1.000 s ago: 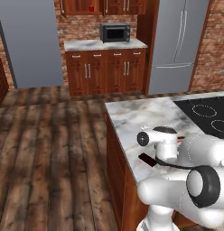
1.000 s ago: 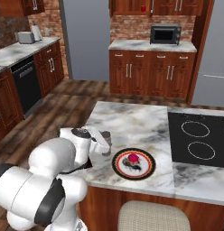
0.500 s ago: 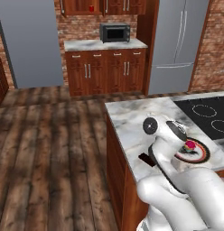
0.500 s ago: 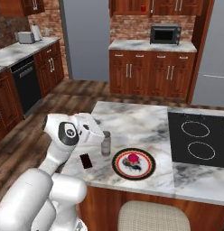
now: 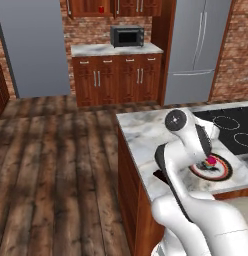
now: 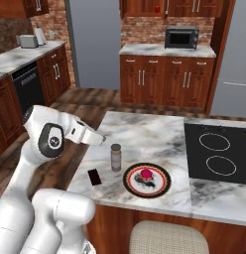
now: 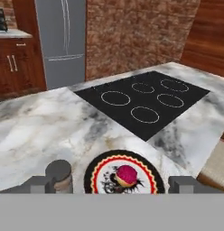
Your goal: Take the cinnamon bottle from the cabinet and place it on the dining table, next to the plate with the cupcake. Then take the chocolate from the dining counter and place it on the cupcake plate.
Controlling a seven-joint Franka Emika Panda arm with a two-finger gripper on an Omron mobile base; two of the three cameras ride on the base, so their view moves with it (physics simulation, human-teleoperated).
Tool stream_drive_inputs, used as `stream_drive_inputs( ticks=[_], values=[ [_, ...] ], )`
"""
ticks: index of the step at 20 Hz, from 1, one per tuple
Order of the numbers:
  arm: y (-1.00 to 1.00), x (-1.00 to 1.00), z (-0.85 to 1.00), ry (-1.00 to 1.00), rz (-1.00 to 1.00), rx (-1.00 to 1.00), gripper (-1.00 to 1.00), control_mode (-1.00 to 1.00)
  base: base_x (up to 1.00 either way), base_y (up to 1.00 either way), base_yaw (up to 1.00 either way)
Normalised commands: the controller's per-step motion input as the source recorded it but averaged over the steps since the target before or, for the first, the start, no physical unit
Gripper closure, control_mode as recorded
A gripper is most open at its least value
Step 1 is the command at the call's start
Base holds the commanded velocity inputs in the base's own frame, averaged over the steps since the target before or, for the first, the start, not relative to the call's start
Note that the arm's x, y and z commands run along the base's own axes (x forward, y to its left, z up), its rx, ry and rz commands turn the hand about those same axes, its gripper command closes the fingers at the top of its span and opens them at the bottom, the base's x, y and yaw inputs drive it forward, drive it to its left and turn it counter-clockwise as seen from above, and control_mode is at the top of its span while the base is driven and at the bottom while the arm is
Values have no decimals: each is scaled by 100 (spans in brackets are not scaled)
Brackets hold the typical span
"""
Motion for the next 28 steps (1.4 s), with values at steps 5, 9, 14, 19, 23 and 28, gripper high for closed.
stream_drive_inputs(
  ticks=[5,9,14,19,23,28],
  values=[
    [56,-42,9,52,31,0,-100,-100,0,0,0],
    [8,5,-44,62,40,1,-100,-100,0,0,0],
    [0,35,-94,66,24,4,-100,-100,0,0,0],
    [1,7,-98,26,20,29,-100,-100,0,0,0],
    [3,2,-98,9,14,24,-100,-100,0,0,0],
    [22,17,-46,0,2,1,-100,-100,0,0,0]
  ],
)
